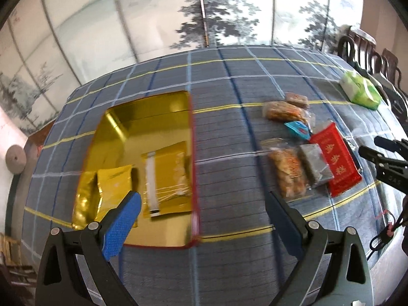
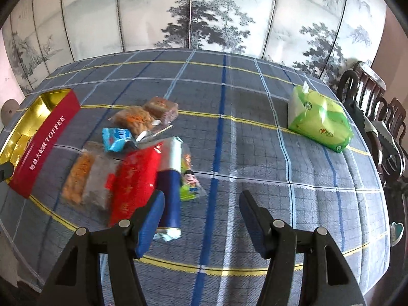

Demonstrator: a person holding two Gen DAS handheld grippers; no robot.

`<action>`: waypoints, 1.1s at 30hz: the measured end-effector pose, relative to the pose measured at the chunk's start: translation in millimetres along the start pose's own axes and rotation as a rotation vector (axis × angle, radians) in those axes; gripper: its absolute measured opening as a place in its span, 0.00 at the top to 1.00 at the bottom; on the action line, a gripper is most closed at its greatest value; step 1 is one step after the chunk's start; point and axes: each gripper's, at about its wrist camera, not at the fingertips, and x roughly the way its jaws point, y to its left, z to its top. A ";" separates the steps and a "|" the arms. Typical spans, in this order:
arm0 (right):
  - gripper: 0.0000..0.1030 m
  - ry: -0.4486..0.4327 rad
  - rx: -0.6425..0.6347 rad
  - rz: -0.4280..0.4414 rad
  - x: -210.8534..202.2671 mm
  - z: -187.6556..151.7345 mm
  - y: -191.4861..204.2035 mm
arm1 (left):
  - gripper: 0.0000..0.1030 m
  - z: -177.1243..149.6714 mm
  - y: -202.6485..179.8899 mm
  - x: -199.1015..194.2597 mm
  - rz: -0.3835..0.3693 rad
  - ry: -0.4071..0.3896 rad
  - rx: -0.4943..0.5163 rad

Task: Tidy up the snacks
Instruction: 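Move the right gripper back to the pile and grasp the small green cartoon packet, then lift the green cartoon packet with the right gripper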

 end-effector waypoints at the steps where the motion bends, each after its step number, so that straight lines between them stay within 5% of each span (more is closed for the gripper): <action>1: 0.39 -0.002 0.002 0.002 2.3 0.3 -2.1 | 0.06 1.1 -4.9 1.4 -0.002 0.002 0.007; 9: 0.40 -0.003 -0.005 0.021 24.5 10.9 -20.1 | 0.06 6.2 -30.4 16.7 -0.020 0.033 0.019; 16: 0.41 0.032 -0.066 0.121 45.3 15.7 -18.2 | 0.06 10.2 -40.1 29.1 -0.029 0.054 0.010; 22: 0.66 0.053 -0.091 0.185 57.0 17.8 -5.1 | 0.06 12.7 -44.3 37.7 -0.031 0.069 0.001; 33: 0.70 0.027 -0.150 0.189 59.5 20.9 -3.2 | 0.06 13.8 -49.9 47.7 -0.031 0.090 -0.016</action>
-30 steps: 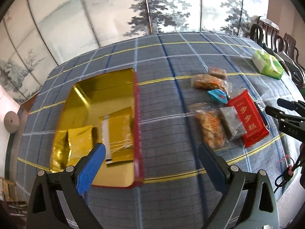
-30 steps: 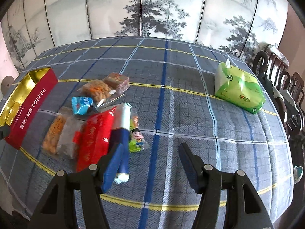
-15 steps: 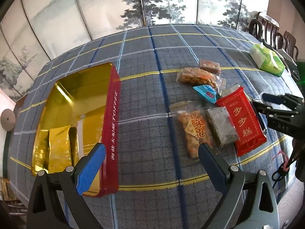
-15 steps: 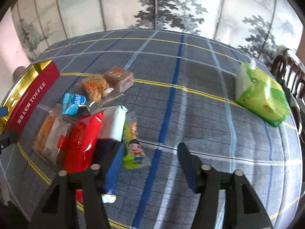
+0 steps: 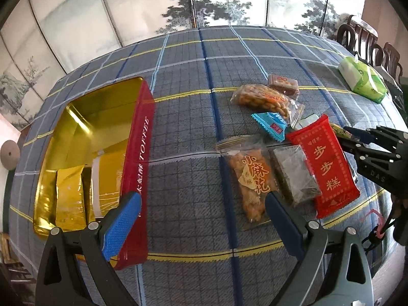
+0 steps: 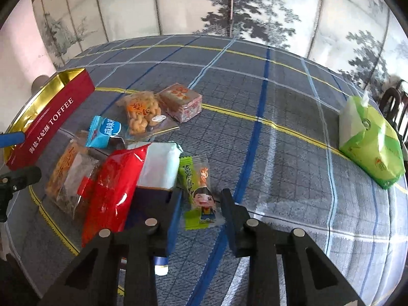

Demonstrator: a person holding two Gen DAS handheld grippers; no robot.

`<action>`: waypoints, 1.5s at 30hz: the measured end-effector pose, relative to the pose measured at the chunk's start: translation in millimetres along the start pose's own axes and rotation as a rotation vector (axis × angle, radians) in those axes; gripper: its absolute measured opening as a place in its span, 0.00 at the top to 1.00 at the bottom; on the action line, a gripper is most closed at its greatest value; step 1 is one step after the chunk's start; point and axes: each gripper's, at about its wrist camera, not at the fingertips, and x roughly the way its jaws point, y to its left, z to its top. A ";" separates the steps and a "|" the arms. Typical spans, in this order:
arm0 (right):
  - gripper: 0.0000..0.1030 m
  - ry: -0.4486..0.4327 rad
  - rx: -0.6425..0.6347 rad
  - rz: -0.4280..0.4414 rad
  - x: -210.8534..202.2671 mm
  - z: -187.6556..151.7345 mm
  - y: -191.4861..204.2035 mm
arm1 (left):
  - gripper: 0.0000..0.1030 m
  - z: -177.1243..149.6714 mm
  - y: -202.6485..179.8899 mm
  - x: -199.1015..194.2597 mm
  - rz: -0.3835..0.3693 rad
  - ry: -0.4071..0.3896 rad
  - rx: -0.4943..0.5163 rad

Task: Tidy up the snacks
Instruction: 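Lift the green cartoon packet with the right gripper, then grasp the clear twisted-dough snack bag with the left gripper and carry it over the tin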

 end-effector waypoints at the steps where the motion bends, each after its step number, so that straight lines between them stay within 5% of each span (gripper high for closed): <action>1: 0.70 -0.008 0.013 -0.016 -0.9 -2.1 -2.9 | 0.06 0.1 -1.1 0.5 -0.006 0.002 0.000; 9: 0.70 -0.064 0.190 -0.176 -7.3 -15.7 -48.3 | 0.07 4.3 -11.2 7.7 -0.032 0.020 -0.014; 20: 0.70 -0.074 0.203 -0.168 -6.4 -18.1 -53.0 | 0.21 12.5 -17.2 28.3 -0.057 0.070 -0.075; 30: 0.70 -0.060 0.181 -0.162 -7.2 -17.7 -53.7 | 0.22 13.4 -15.8 39.3 -0.066 0.076 -0.092; 41: 0.64 -0.010 0.102 -0.142 -9.5 -15.1 -54.9 | 0.64 9.8 -15.8 37.1 -0.110 0.083 -0.053; 45: 0.63 -0.001 0.081 -0.144 -9.9 -14.6 -55.1 | 0.67 7.7 -17.4 34.4 -0.107 0.081 -0.028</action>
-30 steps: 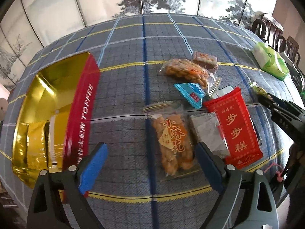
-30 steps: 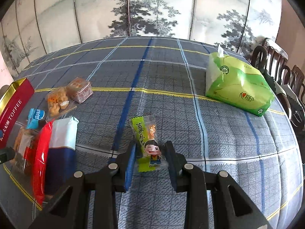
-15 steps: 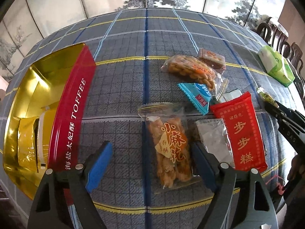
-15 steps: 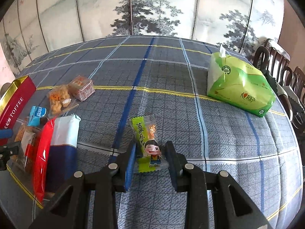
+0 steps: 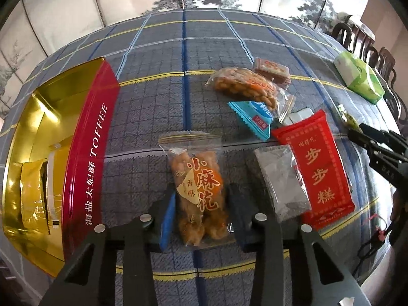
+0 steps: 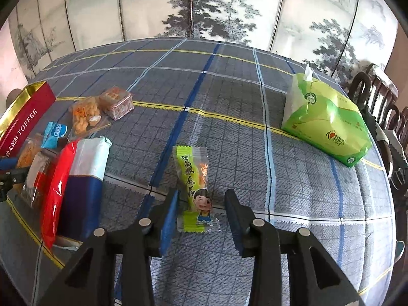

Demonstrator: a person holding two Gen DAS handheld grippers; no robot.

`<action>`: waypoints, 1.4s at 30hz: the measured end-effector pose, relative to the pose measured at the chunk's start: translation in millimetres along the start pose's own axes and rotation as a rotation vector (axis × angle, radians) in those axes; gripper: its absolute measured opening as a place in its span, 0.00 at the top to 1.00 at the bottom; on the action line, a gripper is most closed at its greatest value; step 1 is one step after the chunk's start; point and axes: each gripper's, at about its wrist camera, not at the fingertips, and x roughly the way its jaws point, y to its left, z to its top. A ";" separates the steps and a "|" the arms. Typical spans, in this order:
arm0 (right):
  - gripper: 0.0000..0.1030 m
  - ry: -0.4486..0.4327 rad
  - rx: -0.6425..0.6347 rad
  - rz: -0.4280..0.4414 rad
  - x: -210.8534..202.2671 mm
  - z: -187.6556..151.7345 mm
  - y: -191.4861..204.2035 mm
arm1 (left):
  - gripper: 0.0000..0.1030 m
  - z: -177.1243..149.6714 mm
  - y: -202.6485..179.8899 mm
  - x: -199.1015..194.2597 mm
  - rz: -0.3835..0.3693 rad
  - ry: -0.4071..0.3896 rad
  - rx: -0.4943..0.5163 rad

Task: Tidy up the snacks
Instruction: 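Grasp the clear twisted-dough snack bag with the left gripper and carry it over the tin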

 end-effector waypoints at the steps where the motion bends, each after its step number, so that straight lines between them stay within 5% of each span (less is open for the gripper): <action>1: 0.62 0.002 -0.003 -0.001 0.2 0.6 0.1 | 0.67 -0.7 -0.1 -0.5 -0.002 0.000 0.003; 8: 0.64 0.003 0.002 -0.004 0.1 1.1 2.8 | 0.67 -5.3 1.3 -4.0 -0.012 0.003 0.011; 10: 0.74 -0.002 0.014 0.005 -0.4 0.1 3.3 | 0.67 -6.7 1.4 -6.0 -0.016 0.000 0.015; 25: 0.75 -0.078 0.150 -0.075 -0.7 -8.3 6.8 | 0.67 -12.0 6.0 -27.5 -0.034 -0.042 0.014; 42: 0.75 -0.077 0.147 -0.097 0.8 -7.8 10.3 | 0.67 -5.0 34.2 -76.0 -0.006 -0.151 -0.008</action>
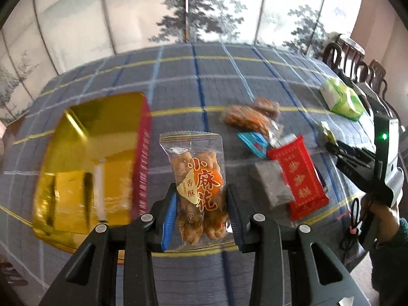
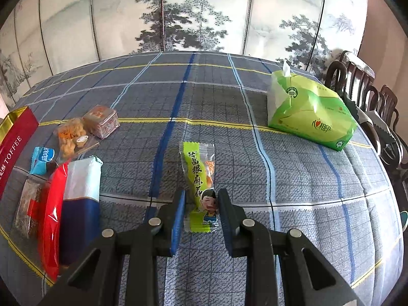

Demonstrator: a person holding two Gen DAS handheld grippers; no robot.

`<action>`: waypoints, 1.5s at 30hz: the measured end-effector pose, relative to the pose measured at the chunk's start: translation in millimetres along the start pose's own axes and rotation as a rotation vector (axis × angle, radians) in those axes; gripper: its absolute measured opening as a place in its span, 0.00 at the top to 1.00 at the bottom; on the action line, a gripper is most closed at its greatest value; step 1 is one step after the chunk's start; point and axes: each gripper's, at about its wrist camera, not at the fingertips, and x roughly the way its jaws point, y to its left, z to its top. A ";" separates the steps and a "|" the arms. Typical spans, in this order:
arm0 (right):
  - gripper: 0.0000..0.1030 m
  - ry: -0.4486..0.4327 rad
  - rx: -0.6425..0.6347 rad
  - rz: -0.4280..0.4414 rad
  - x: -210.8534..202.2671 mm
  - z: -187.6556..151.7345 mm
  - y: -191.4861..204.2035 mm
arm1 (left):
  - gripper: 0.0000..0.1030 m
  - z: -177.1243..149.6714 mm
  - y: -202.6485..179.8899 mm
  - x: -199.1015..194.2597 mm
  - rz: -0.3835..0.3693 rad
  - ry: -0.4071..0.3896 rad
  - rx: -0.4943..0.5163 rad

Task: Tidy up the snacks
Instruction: 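Grasp the clear twisted-dough snack bag with the left gripper and carry it over the tin, then lower the twisted-dough bag into the tin and open the left gripper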

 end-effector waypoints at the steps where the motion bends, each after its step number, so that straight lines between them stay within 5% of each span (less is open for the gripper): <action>1: 0.75 0.000 -0.001 -0.001 -0.4 -0.1 0.4 | 0.67 2.3 5.8 -2.2 0.010 -0.011 -0.005; 22: 0.75 0.000 -0.001 0.001 -0.7 -0.2 0.8 | 0.67 -21.6 154.2 18.4 0.193 0.070 -0.193; 45: 0.74 -0.003 -0.022 -0.023 -4.2 -1.1 4.2 | 0.59 -35.4 177.9 31.6 0.196 0.096 -0.215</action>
